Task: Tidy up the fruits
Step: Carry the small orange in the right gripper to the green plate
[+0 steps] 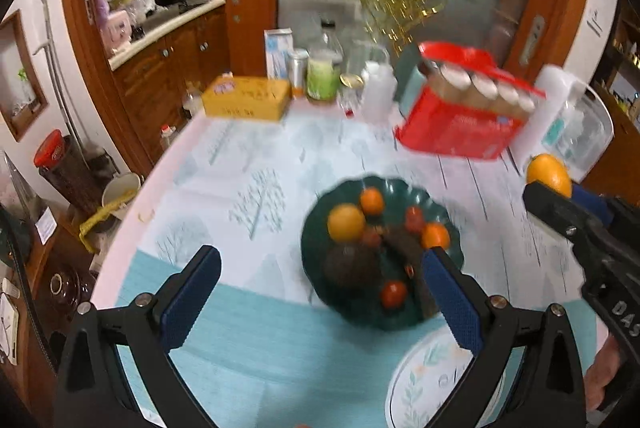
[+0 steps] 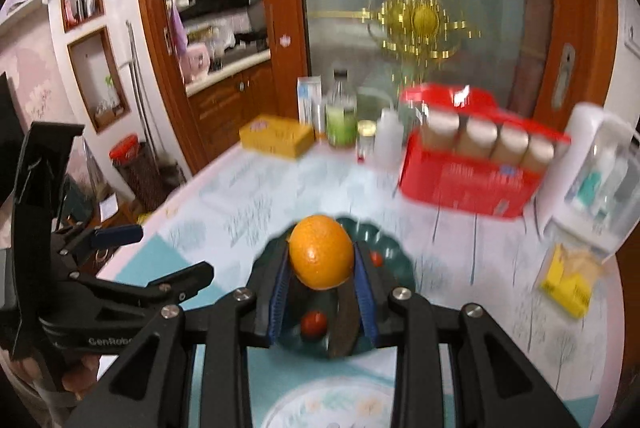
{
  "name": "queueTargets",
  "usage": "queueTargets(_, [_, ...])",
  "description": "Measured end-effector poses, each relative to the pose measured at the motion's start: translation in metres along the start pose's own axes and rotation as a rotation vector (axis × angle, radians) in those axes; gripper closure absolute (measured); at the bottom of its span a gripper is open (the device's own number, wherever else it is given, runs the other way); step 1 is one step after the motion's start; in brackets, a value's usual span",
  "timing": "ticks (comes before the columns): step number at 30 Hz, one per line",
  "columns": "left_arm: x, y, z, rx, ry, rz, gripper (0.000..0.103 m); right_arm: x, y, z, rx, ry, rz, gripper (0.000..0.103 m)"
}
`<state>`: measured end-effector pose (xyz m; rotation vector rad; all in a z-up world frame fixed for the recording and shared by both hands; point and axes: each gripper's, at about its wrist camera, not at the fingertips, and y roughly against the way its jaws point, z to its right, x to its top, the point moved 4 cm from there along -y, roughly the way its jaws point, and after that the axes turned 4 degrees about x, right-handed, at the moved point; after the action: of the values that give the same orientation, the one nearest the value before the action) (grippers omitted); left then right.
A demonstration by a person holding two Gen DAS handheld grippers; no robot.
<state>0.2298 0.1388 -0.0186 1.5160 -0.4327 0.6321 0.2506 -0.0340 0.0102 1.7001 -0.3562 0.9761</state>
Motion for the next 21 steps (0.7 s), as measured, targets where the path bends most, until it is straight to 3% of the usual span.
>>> queueTargets(6, [0.007,-0.031,-0.009,0.050,0.022,-0.040,0.001,0.001,-0.049,0.008,-0.013,-0.046,-0.043,0.072])
queueTargets(14, [-0.028,-0.099,0.003,0.073,-0.039,-0.171,0.001,-0.053,-0.127,0.019,-0.005,-0.082,-0.215,0.072])
queueTargets(21, [-0.039,-0.131,0.004,0.075,-0.039,-0.219,0.001,-0.079,-0.162,0.026,0.007,-0.089,-0.298,0.072])
